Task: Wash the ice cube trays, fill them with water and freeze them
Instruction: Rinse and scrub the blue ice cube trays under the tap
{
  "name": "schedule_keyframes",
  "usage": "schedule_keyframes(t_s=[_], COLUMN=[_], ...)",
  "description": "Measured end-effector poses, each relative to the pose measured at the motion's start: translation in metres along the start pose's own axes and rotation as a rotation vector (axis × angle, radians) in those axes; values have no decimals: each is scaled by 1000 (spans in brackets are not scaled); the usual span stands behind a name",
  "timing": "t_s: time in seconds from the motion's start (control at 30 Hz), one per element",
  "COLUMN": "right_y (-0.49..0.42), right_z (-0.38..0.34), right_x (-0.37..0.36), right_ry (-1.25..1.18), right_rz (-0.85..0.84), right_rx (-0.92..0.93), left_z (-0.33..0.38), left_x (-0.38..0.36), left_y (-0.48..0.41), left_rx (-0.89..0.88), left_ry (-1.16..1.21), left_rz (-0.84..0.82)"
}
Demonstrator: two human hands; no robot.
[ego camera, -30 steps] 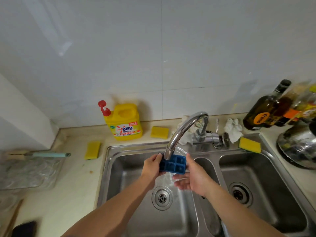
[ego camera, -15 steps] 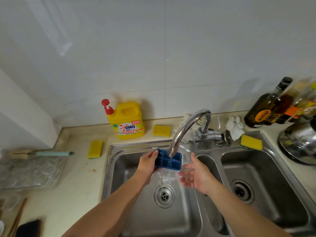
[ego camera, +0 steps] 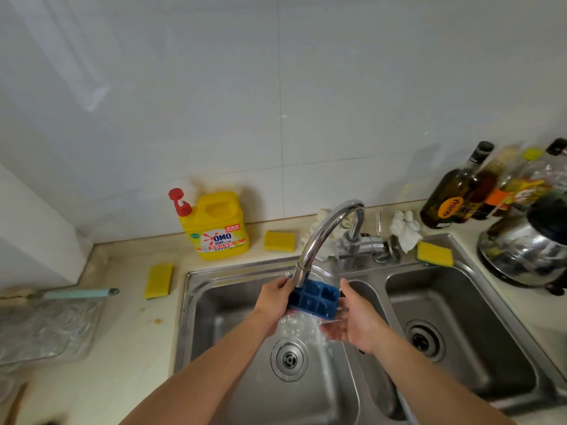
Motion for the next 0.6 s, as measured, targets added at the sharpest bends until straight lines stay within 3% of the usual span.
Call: schedule_keyframes(t_s=[0.23,0.4,0.6], right_y=[0,-1,4], right_z=[8,8,6], right_x=[-15,-8,3], right_ry=[24,238,548], right_rz=[-60,84,199], right_rx=[-8,98,280], left_z=[-15,-30,-68], left_x=[1,24,32], left_y=[6,4,14], left_rx=[31,-3,174], left_ry=[-45,-452,-561], left_rz=[-89,-43,-126])
Point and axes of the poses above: each hand's wrist, its own y-axis away from the middle knuckle, its own x-axis out of the back of the hand, z = x × y, the point moved 10 cm from there along -y, towards the middle knuckle, and after that the axes turned 4 degrees about -y, right-handed, at the moved point
